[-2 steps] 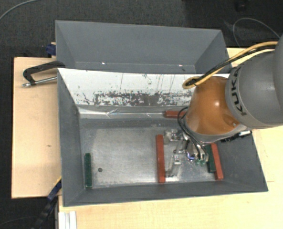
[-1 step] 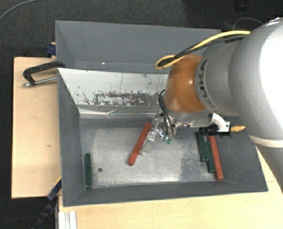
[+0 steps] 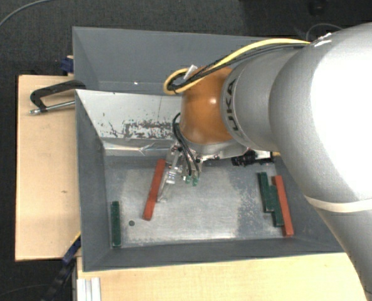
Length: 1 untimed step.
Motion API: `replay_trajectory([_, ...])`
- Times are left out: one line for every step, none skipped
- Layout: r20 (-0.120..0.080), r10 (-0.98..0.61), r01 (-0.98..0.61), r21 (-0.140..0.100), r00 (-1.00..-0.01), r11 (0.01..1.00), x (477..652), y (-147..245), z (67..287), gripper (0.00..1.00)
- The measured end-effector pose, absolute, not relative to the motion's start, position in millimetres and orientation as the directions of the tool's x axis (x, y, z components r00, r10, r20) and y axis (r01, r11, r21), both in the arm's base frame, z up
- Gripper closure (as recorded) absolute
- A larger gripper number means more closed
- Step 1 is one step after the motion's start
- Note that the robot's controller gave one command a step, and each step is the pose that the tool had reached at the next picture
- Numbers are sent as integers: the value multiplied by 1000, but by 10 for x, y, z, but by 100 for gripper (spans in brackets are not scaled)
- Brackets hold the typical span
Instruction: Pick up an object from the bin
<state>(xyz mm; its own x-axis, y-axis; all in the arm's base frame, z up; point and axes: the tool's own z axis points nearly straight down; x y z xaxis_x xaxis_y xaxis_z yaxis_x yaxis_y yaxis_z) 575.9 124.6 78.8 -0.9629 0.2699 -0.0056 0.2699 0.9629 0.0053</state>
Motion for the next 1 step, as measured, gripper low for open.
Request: replay_trajectory([-7,18,18,5,-1000,1000,5896,1992,712,0])
